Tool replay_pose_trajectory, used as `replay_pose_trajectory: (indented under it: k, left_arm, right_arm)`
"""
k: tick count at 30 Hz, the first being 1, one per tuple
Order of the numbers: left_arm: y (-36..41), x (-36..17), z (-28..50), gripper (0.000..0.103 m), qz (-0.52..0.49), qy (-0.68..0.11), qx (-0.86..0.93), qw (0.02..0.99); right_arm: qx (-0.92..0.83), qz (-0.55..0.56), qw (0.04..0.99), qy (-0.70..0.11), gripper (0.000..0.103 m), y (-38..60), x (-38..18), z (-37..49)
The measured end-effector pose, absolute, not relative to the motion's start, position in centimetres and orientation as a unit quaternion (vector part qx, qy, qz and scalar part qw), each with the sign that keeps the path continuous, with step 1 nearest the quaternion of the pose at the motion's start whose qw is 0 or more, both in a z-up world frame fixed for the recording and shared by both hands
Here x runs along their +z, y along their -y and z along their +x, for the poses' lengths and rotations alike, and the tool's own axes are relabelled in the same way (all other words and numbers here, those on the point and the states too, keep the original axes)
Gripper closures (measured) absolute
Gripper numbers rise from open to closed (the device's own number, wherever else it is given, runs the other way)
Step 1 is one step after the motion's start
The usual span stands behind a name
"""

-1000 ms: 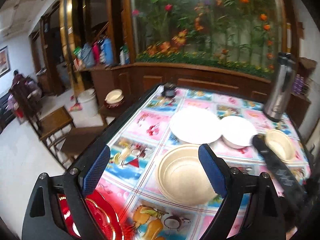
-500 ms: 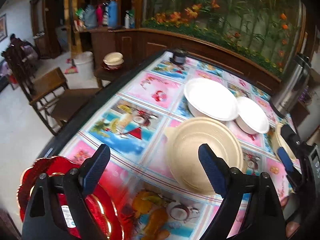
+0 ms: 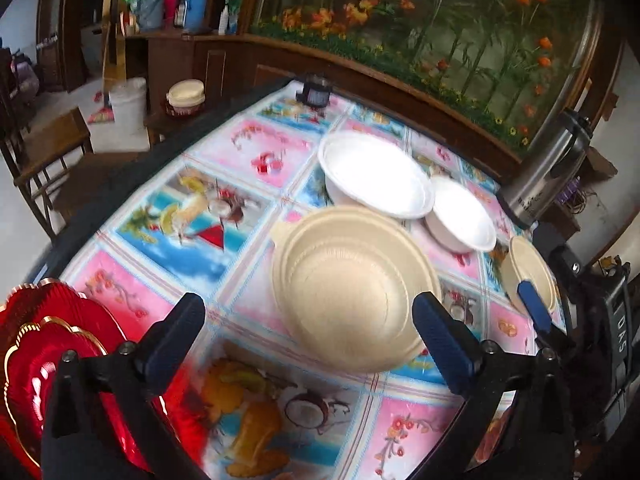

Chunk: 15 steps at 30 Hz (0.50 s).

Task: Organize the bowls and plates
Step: 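Grasp the beige bowl's rim with the right gripper and lift it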

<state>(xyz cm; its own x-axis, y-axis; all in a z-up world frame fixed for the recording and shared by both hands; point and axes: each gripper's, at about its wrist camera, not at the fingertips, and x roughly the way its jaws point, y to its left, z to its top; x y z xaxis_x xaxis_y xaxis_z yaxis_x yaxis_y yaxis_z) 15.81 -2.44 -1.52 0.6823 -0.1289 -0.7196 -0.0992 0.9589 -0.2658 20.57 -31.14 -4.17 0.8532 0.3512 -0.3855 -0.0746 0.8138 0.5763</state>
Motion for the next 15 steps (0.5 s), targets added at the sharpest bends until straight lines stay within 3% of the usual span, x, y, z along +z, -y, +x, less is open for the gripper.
replay_pose_trajectory:
  k: [7, 11, 15]
  left_arm:
    - [1.9, -1.2, 16.2, 0.0, -0.169, -0.403, -0.049, 0.898]
    - [4.4, -1.6, 16.9, 0.0, -0.091, -0.479, -0.096, 0.868]
    - [5.4, -0.6, 15.9, 0.0, -0.031, -0.468, -0.049, 0.882]
  right_arm:
    - [0.12, 0.297, 0.915, -0.246, 0.001, 31.4, -4.1, 20.6]
    - [0.116, 0.293, 0.915, -0.252, 0.001, 31.4, -4.0, 20.6]
    - [0.111, 0.283, 0.916, -0.261, 0.001, 31.2, -3.9, 20.6]
